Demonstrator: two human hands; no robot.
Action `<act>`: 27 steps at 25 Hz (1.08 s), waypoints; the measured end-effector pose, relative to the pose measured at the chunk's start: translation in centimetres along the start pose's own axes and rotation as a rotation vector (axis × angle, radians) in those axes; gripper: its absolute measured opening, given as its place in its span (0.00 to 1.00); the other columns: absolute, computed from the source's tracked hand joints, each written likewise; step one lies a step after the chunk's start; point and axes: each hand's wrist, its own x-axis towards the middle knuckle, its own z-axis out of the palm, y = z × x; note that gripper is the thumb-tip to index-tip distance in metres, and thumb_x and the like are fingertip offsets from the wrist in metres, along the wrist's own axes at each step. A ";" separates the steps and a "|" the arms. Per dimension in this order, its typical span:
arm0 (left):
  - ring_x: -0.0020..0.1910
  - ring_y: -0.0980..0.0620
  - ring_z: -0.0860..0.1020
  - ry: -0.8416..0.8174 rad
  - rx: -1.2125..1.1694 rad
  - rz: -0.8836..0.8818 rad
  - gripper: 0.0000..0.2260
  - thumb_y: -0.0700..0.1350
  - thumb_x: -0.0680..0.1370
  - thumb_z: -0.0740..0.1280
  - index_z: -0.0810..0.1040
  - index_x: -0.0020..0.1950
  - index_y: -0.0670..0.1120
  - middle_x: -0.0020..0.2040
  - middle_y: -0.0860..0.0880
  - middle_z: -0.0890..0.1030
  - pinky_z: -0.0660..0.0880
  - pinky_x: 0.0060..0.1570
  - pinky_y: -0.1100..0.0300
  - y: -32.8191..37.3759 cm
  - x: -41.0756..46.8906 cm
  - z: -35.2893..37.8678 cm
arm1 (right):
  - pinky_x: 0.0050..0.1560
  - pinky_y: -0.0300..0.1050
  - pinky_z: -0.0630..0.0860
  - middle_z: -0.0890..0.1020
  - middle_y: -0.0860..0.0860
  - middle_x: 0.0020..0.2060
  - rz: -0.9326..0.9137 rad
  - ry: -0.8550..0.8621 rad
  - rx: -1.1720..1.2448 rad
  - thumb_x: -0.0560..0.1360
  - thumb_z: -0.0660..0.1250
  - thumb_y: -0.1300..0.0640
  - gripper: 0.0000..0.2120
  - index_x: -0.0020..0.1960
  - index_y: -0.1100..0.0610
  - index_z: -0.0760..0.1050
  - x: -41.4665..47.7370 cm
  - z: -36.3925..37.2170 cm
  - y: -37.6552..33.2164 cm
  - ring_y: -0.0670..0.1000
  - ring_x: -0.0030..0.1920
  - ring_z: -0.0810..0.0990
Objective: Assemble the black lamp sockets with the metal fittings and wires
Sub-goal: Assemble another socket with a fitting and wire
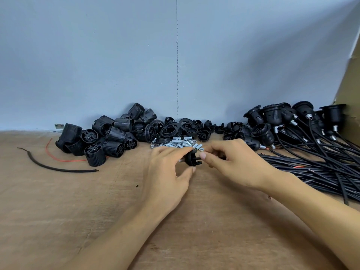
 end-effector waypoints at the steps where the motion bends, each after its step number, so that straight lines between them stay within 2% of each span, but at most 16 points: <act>1: 0.55 0.56 0.76 0.016 -0.020 -0.029 0.20 0.44 0.71 0.78 0.83 0.61 0.56 0.52 0.60 0.83 0.72 0.59 0.57 -0.1 0.1 0.0 | 0.40 0.42 0.74 0.81 0.41 0.36 0.024 -0.027 -0.035 0.76 0.61 0.38 0.15 0.46 0.46 0.80 0.1 -0.4 0.2 0.42 0.37 0.78; 2: 0.52 0.56 0.77 0.030 -0.039 -0.066 0.20 0.43 0.71 0.78 0.83 0.62 0.55 0.52 0.59 0.83 0.71 0.56 0.59 -0.2 0.1 0.0 | 0.40 0.42 0.74 0.81 0.41 0.37 0.053 -0.059 -0.078 0.76 0.61 0.37 0.15 0.47 0.46 0.80 0.1 -0.9 0.6 0.42 0.39 0.78; 4: 0.45 0.57 0.75 0.051 -0.033 -0.116 0.20 0.42 0.72 0.78 0.83 0.62 0.55 0.52 0.60 0.83 0.70 0.50 0.62 -0.4 0.3 -0.1 | 0.36 0.34 0.69 0.80 0.39 0.35 0.080 -0.095 -0.112 0.77 0.64 0.42 0.10 0.43 0.44 0.79 0.1 -1.8 1.3 0.40 0.36 0.76; 5: 0.45 0.58 0.74 0.043 -0.018 -0.109 0.20 0.42 0.72 0.78 0.83 0.62 0.55 0.52 0.60 0.83 0.69 0.50 0.64 -0.4 0.3 -0.1 | 0.34 0.33 0.67 0.80 0.39 0.33 0.071 -0.090 -0.101 0.78 0.66 0.45 0.09 0.41 0.44 0.79 0.0 -1.9 1.4 0.40 0.33 0.74; 7: 0.51 0.59 0.75 -0.005 0.022 -0.020 0.20 0.43 0.71 0.78 0.83 0.62 0.54 0.52 0.59 0.83 0.69 0.55 0.65 0.0 0.2 -0.2 | 0.33 0.33 0.66 0.80 0.43 0.32 0.020 -0.071 -0.059 0.78 0.68 0.48 0.07 0.43 0.46 0.82 0.0 -1.4 0.9 0.42 0.32 0.72; 9: 0.55 0.56 0.77 -0.043 0.068 0.085 0.21 0.42 0.71 0.78 0.83 0.63 0.52 0.52 0.57 0.83 0.71 0.58 0.62 0.3 -0.1 -0.1 | 0.35 0.34 0.68 0.81 0.46 0.34 -0.078 -0.080 -0.071 0.78 0.69 0.49 0.06 0.46 0.49 0.83 0.1 -0.3 0.0 0.44 0.34 0.74; 11: 0.54 0.56 0.78 -0.011 0.052 0.069 0.21 0.41 0.72 0.77 0.82 0.64 0.51 0.53 0.56 0.83 0.72 0.57 0.65 0.3 -0.1 -0.1 | 0.38 0.37 0.71 0.82 0.46 0.37 -0.079 -0.080 -0.084 0.78 0.68 0.47 0.08 0.50 0.48 0.83 0.3 0.0 -0.4 0.45 0.37 0.77; 13: 0.51 0.63 0.77 0.067 -0.001 -0.015 0.21 0.39 0.73 0.76 0.82 0.64 0.50 0.55 0.56 0.83 0.68 0.53 0.76 0.0 0.1 -0.4 | 0.40 0.36 0.71 0.82 0.42 0.40 0.015 -0.068 -0.082 0.78 0.64 0.46 0.10 0.56 0.44 0.82 0.2 -0.9 0.0 0.42 0.39 0.77; 16: 0.50 0.72 0.73 0.123 -0.044 -0.092 0.20 0.38 0.74 0.75 0.80 0.65 0.49 0.57 0.56 0.81 0.63 0.53 0.82 0.0 0.3 -0.6 | 0.34 0.33 0.67 0.78 0.38 0.32 0.077 -0.073 -0.079 0.80 0.64 0.50 0.07 0.51 0.43 0.81 -0.2 -1.4 0.3 0.41 0.33 0.74; 18: 0.53 0.67 0.75 0.101 -0.052 -0.060 0.19 0.38 0.75 0.75 0.80 0.65 0.49 0.58 0.55 0.81 0.66 0.55 0.78 0.2 0.2 -0.6 | 0.35 0.32 0.66 0.80 0.41 0.34 0.041 -0.021 -0.064 0.80 0.65 0.52 0.07 0.52 0.46 0.82 -0.1 -0.9 -0.4 0.41 0.35 0.75; 20: 0.56 0.58 0.78 0.054 -0.065 0.006 0.19 0.38 0.75 0.75 0.80 0.65 0.49 0.57 0.55 0.81 0.72 0.57 0.68 0.6 0.0 -0.5 | 0.37 0.31 0.67 0.81 0.45 0.35 -0.008 0.045 -0.007 0.78 0.67 0.56 0.09 0.56 0.46 0.81 0.0 -0.3 -1.3 0.42 0.37 0.75; 22: 0.57 0.55 0.79 0.074 -0.080 0.049 0.19 0.39 0.75 0.75 0.80 0.65 0.49 0.56 0.55 0.82 0.75 0.56 0.59 1.0 -0.1 -0.4 | 0.40 0.31 0.69 0.80 0.45 0.36 -0.031 0.093 0.109 0.77 0.67 0.58 0.12 0.59 0.47 0.79 0.0 -0.2 -2.1 0.43 0.38 0.76; 24: 0.56 0.57 0.80 0.166 -0.090 0.041 0.19 0.41 0.75 0.76 0.80 0.65 0.49 0.57 0.55 0.82 0.75 0.55 0.60 1.1 -0.1 -0.6 | 0.46 0.32 0.70 0.81 0.42 0.41 -0.090 0.225 0.085 0.78 0.67 0.57 0.12 0.61 0.50 0.78 -0.2 -0.1 -2.4 0.43 0.45 0.77; 25: 0.56 0.58 0.80 0.205 -0.101 0.033 0.18 0.42 0.75 0.76 0.80 0.65 0.49 0.57 0.56 0.82 0.76 0.55 0.61 1.2 -0.1 -0.7 | 0.52 0.36 0.70 0.81 0.41 0.46 -0.140 0.339 -0.016 0.78 0.67 0.56 0.13 0.61 0.51 0.78 -0.4 -0.1 -2.5 0.42 0.49 0.77; 27: 0.57 0.59 0.81 0.228 -0.154 0.020 0.19 0.44 0.76 0.76 0.79 0.66 0.49 0.58 0.57 0.82 0.77 0.57 0.62 1.4 -0.1 -0.8 | 0.59 0.45 0.67 0.79 0.44 0.54 -0.215 0.523 -0.201 0.77 0.68 0.52 0.15 0.63 0.54 0.78 -0.6 0.0 -2.4 0.46 0.57 0.74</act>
